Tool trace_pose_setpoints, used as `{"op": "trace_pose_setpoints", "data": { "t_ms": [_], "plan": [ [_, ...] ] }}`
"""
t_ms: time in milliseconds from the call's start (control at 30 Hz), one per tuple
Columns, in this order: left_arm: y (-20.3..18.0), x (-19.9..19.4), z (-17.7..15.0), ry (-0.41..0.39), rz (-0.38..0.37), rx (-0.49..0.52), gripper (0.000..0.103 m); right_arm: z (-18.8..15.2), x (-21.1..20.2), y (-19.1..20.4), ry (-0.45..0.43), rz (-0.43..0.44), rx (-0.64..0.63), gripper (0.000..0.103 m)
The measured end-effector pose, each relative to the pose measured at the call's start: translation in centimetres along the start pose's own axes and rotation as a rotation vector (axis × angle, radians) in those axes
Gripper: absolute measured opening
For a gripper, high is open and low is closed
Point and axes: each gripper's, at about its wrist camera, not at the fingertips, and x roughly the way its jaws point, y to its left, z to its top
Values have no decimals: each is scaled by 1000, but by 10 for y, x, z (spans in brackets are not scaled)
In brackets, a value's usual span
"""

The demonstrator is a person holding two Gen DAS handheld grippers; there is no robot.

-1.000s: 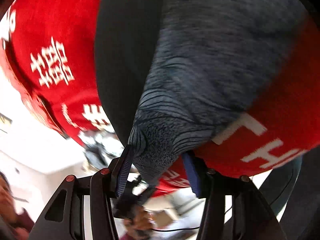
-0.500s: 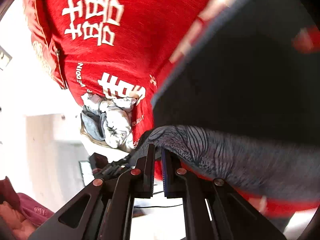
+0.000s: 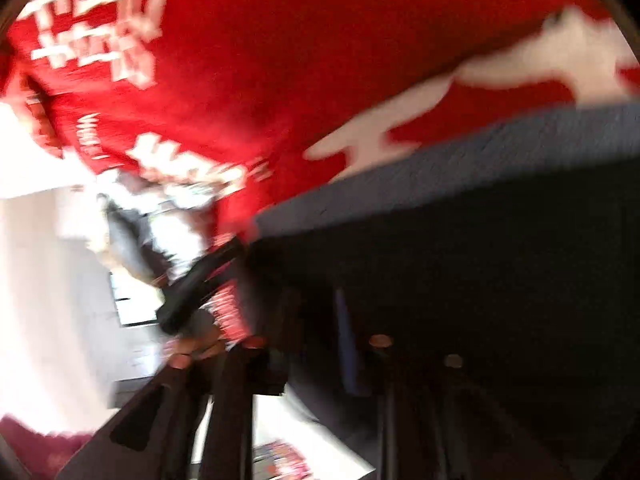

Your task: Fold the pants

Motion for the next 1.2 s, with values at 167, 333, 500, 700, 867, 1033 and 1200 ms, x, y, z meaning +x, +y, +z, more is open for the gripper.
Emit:
{"op": "trace_pose_setpoints", "data": {
  "t_ms": [167, 333, 500, 700, 867, 1033, 1200],
  "plan": [
    [2, -3, -3, 25, 7, 7, 85, -99, -12, -23, 16, 136, 189, 78],
    [3, -7, -5, 40, 3, 0, 85, -172, -36, -88, -246, 94, 451, 75],
    [3, -13, -6, 54, 17, 24, 85, -194, -42, -131, -442, 231, 682, 7],
    [1, -18, -2, 44, 41, 43, 85, -119, -106, -64, -487, 76, 370, 7],
    [-3, -10, 7, 2, 100, 29, 85, -5, -111, -53, -392, -133, 191, 7],
    [18, -40, 17, -79, 153, -40, 85, 61, -76, -69, -245, -375, 194, 23],
    [19, -67, 2, -71, 212, 96, 85, 41, -65, -2, -239, -260, 0, 35]
  ]
}}
